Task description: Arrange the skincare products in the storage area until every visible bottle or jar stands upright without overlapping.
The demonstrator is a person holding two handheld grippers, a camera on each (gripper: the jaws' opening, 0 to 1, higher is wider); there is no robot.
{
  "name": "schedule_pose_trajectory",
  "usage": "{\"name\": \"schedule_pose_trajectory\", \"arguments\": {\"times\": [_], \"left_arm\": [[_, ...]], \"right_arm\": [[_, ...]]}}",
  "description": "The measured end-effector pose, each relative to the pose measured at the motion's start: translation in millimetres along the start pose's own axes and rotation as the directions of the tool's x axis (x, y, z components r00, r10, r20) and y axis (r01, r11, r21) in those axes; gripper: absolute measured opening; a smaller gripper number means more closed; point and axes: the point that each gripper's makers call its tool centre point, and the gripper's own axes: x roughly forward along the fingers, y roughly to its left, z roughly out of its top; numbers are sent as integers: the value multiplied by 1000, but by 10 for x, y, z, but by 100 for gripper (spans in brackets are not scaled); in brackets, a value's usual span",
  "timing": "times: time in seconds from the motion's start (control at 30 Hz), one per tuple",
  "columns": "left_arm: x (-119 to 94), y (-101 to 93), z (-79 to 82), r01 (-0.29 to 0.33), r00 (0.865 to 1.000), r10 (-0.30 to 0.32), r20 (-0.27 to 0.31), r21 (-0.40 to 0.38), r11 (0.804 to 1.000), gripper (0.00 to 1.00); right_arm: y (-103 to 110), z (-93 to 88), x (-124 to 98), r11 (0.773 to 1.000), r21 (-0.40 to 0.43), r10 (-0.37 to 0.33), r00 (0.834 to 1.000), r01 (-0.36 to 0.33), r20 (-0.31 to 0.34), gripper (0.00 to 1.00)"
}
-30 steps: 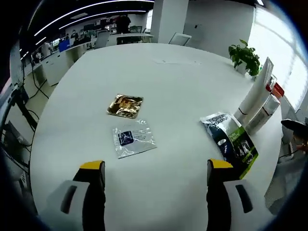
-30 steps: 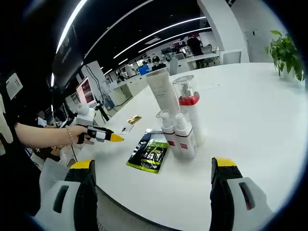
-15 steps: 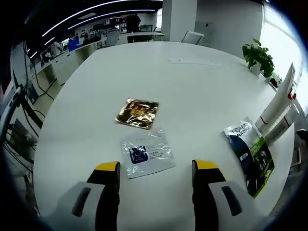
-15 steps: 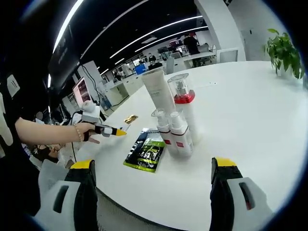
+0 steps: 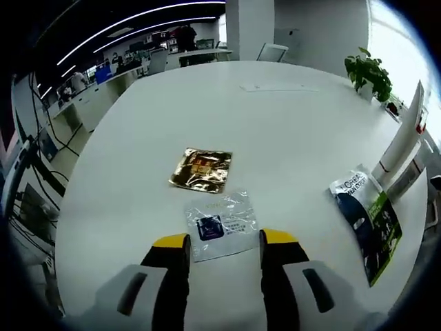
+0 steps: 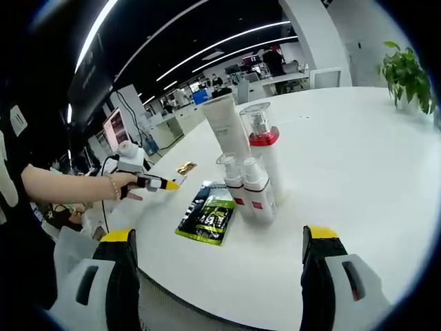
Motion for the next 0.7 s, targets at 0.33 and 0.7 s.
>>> {"name": "schedule_pose_trajectory", "arguments": {"times": [0.33,0.7], "left_arm": [[-136,-94,17,34,999,-35,26,12,999,35],[-451,-243,10,88,992,-90,91,19,996,35]], "right_arm": [[42,8,3,1000,-6,11,1000,-11,0,100],[61,42,-1,999,-27,17,1000,-16,17,99]]}}
